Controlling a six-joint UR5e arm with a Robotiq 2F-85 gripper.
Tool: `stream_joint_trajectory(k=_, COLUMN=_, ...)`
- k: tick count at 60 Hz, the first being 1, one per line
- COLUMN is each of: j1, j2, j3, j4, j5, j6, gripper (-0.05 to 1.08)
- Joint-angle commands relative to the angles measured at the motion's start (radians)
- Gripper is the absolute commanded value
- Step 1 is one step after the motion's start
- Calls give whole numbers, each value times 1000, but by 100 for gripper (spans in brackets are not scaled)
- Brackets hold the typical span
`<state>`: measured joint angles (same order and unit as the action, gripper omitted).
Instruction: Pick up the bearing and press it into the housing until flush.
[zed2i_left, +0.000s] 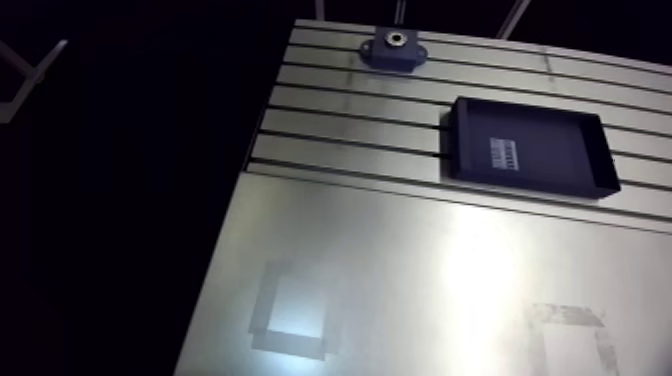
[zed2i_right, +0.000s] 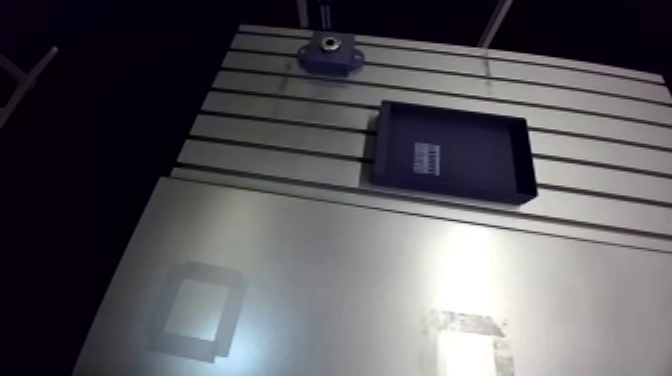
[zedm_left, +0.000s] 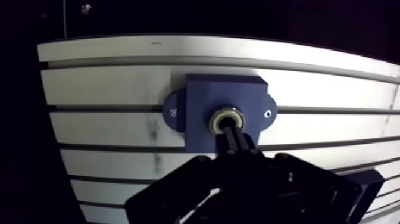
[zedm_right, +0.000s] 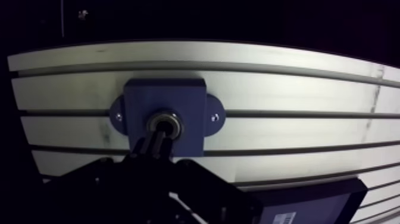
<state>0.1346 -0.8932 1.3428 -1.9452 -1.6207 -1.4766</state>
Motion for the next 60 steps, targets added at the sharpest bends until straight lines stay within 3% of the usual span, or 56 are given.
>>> stream_joint_trajectory(k=1, j1=-3, j2=6, j3=12, j4=-10, j5=-3, j6=-1, gripper=108)
stream_joint_trajectory(k=60, j1=-6, j2=23, j3=26, j4=-25, j5=5, j6=-7, gripper=108)
